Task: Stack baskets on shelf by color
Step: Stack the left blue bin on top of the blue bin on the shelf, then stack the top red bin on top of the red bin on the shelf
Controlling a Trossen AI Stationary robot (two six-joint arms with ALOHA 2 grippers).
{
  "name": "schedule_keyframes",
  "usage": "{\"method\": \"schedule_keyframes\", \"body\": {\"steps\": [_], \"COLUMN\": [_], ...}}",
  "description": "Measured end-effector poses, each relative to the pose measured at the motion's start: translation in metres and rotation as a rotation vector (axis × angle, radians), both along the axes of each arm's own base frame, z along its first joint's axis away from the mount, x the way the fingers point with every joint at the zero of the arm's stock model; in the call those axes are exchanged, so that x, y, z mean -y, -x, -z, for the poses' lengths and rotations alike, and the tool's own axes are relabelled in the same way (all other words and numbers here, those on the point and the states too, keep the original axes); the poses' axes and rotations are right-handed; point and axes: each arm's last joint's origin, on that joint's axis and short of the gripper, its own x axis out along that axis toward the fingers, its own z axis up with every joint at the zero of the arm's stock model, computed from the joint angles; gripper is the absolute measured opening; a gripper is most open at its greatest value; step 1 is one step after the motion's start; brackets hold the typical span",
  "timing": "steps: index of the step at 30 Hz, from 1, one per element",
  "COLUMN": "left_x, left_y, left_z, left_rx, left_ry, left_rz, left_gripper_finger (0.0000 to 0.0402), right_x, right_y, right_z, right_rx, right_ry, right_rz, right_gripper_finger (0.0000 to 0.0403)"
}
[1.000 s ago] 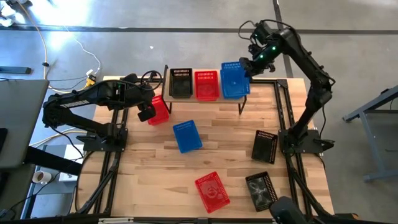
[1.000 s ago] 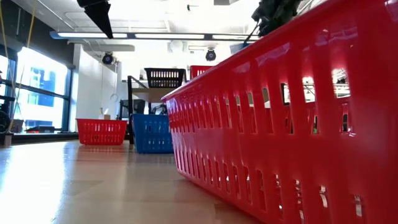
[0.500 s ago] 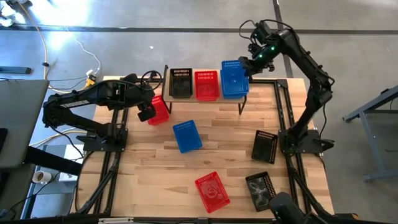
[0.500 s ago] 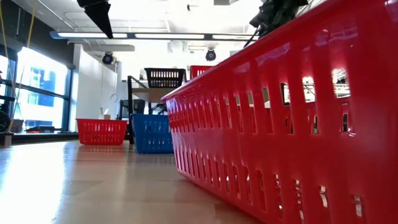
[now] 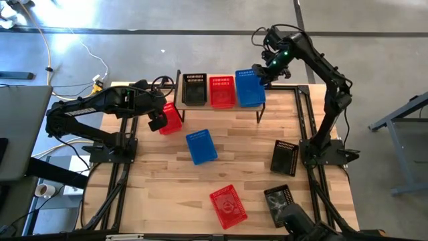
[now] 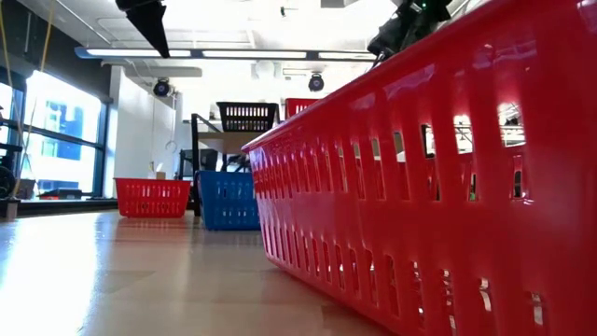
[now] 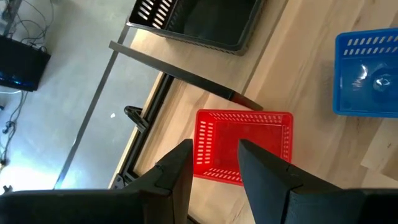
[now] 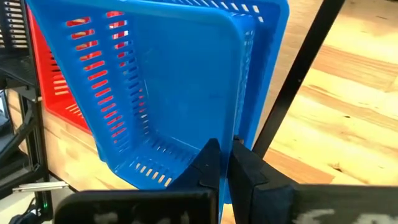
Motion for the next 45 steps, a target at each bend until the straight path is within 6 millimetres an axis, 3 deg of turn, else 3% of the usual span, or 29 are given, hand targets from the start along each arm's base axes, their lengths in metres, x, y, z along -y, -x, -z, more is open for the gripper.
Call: {"method": "schedule_keyframes", "body": {"steps": [5,15,21,28,36,45], "left_x": [0.0,0.0,0.0,0.001,0.003,0.004], "left_y": [0.0,0.0,0.0,0.0,-0.002,-0.003], "left_z": [0.0,0.0,0.0,0.0,0.002,0.036], "left_rx": [0.001,0.002,0.009,0.059,0.126,0.05], "left_ry": [0.005,0.005,0.008,0.047,0.152,0.244], "left_rz": [0.003,0.003,-0.006,-0.056,-0.092,-0.134], "left_gripper_finger": [0.0117,0.0117,0.0117,0.0117,0.0117,0.0117], "right_x": [0.0,0.001,-0.004,-0.025,-0.054,-0.095], "right_y": [0.001,0.001,0.009,0.013,-0.005,-0.028], "right_z": [0.0,0.0,-0.012,-0.031,-0.033,-0.035], "right_rx": [-0.02,-0.025,0.003,0.025,0.001,-0.08], "right_ry": [0.002,0.01,0.07,0.223,0.287,0.365], "right_rz": [0.029,0.033,0.011,-0.161,-0.413,-0.564], "right_gripper_finger": [0.0016,0.0093,0.0105,0.0095,0.0094,0.0094]}}
